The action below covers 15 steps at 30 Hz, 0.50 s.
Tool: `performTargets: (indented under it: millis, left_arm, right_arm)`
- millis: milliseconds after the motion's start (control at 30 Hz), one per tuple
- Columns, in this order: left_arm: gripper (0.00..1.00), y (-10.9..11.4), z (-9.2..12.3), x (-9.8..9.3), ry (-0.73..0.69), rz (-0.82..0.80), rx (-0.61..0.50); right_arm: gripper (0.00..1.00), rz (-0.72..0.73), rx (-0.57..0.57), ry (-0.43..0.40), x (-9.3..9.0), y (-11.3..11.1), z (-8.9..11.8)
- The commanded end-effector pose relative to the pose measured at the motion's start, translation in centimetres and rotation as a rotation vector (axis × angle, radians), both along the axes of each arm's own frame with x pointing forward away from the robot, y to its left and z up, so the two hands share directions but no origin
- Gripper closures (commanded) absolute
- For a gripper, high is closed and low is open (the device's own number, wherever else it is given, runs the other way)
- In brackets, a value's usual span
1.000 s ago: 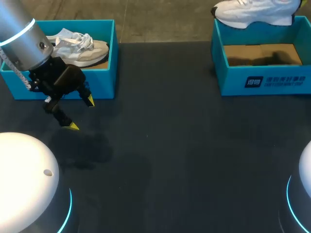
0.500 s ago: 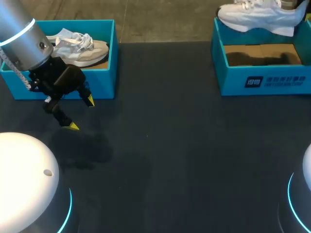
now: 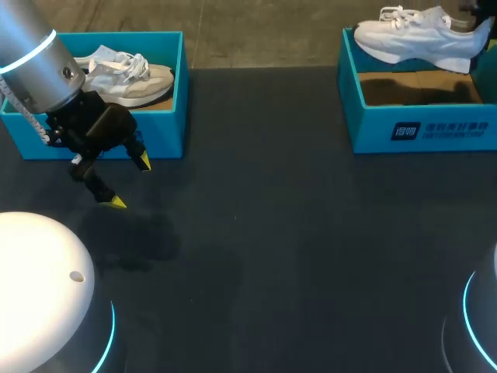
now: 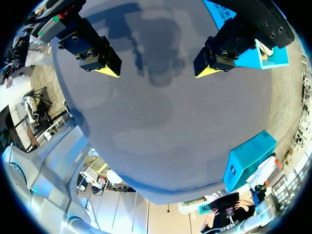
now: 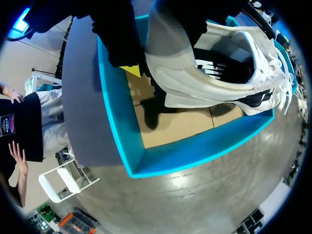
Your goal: Take the shoe out of the shoebox, open the shoe tongue, remove and reinsert the insole, then place the shoe into the shoebox
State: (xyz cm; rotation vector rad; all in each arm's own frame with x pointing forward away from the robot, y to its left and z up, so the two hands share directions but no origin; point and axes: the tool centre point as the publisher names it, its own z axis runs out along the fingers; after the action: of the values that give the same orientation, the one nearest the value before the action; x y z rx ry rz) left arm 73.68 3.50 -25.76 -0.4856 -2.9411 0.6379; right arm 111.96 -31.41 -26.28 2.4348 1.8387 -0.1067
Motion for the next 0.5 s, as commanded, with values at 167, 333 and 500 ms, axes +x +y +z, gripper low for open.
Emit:
performTargets:
  millis: [167,333,500]
  left_arm:
    - [0.0,0.0,0.1,-0.1,-0.001,0.0,0.002]
    - [0.0,0.0,0.1,-0.1,-0.001,0.0,0.002]
    - [0.0,0.0,0.1,-0.1,-0.001,0.0,0.002]
  right_arm:
    - [1.0,-0.021,0.012,0.01,0.1,-0.6,-1.0]
    - [1.0,-0.016,0.011,0.009,-0.1,-0.9,-1.6]
    - [1.0,0.005,-0.001,0.009,-0.4,-1.2,-2.1]
